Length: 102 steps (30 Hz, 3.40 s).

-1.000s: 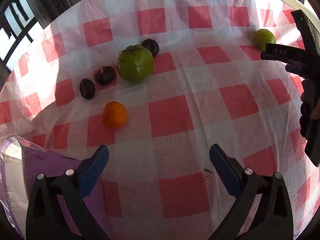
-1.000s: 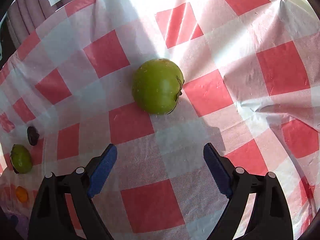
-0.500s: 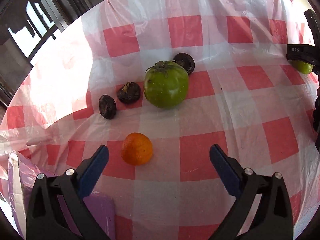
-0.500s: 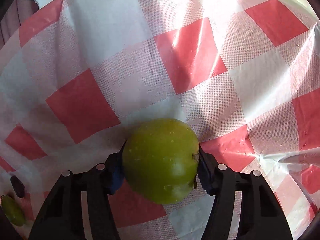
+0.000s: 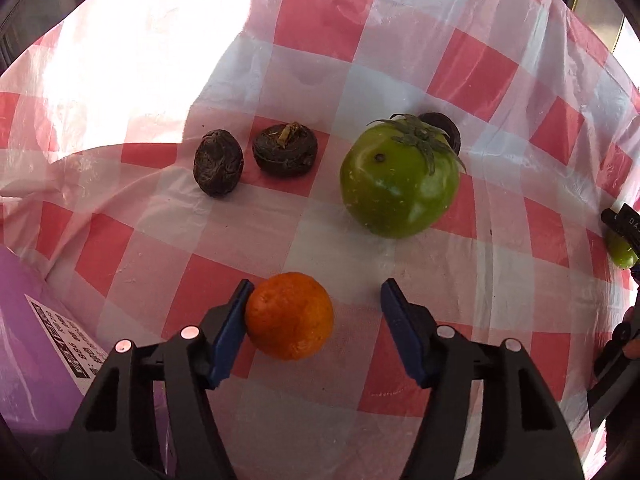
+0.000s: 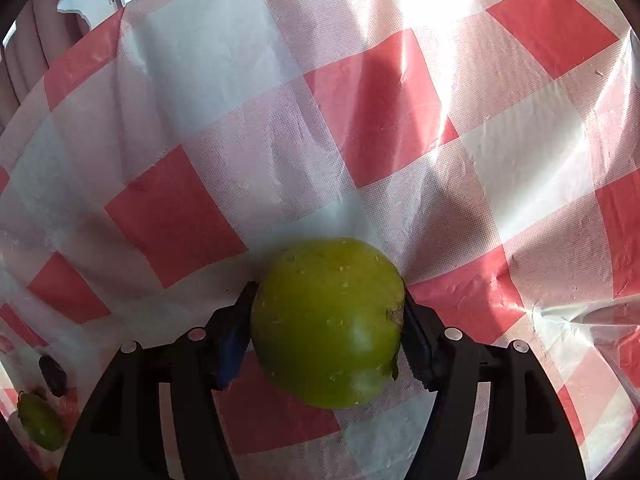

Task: Organize fruits
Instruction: 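Grasp a tangerine with the left gripper while the right gripper grasps a green lime, then carry the tangerine and green lime in both grippers over the white box, then open both grippers to drop the tangerine and green lime into the box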

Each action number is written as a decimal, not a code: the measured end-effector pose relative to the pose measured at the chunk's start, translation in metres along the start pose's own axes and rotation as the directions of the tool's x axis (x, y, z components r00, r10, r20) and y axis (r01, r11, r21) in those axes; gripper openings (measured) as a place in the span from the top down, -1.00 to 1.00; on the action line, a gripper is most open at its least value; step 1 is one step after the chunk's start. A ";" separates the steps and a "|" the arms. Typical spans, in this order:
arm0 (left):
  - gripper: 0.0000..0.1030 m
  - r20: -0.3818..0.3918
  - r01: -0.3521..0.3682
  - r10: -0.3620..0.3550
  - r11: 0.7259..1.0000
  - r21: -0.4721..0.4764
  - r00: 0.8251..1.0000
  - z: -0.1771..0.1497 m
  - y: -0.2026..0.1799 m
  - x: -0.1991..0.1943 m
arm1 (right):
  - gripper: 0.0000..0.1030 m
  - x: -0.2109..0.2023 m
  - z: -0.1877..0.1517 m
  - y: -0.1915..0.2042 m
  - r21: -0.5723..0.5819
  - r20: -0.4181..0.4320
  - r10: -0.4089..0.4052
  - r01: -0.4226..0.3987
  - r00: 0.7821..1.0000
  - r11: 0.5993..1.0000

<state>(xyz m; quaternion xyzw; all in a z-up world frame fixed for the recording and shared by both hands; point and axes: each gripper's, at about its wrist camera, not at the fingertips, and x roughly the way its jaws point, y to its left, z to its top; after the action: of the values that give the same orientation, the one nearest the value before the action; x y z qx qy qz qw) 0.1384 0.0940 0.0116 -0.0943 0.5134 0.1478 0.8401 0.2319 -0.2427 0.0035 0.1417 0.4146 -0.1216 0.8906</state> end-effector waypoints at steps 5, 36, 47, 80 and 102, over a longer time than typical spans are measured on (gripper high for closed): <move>0.26 0.014 0.018 -0.018 1.000 0.016 1.000 -0.003 -0.001 -0.007 | -0.30 -0.007 0.000 -0.004 0.006 0.002 0.000 0.000 1.000 1.000; 0.28 -0.203 0.428 -0.393 0.886 0.176 0.897 -0.133 -0.011 -0.103 | -0.14 -0.198 -0.188 -0.043 0.100 -0.268 0.100 -0.076 0.958 0.992; 0.28 -0.013 0.514 -0.524 0.831 0.213 0.852 -0.089 0.058 -0.176 | -0.14 -0.280 -0.227 0.051 -0.017 -0.226 0.214 -0.223 0.950 0.975; 0.27 -0.038 0.196 -0.192 0.957 0.212 0.981 -0.069 0.258 -0.116 | -0.14 -0.324 -0.332 0.316 -0.703 -0.458 0.240 -0.513 0.856 0.492; 0.24 -0.163 0.145 -0.098 0.939 0.311 0.982 -0.066 0.261 -0.050 | -0.14 -0.278 -0.380 0.358 -0.839 -0.510 -0.089 -0.472 0.856 0.270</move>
<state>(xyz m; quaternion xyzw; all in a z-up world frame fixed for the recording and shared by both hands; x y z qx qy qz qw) -0.0285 0.3109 0.0243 0.0017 0.5836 0.0027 0.8120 -0.0902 0.2518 0.0387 -0.3376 0.5809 0.2981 0.6780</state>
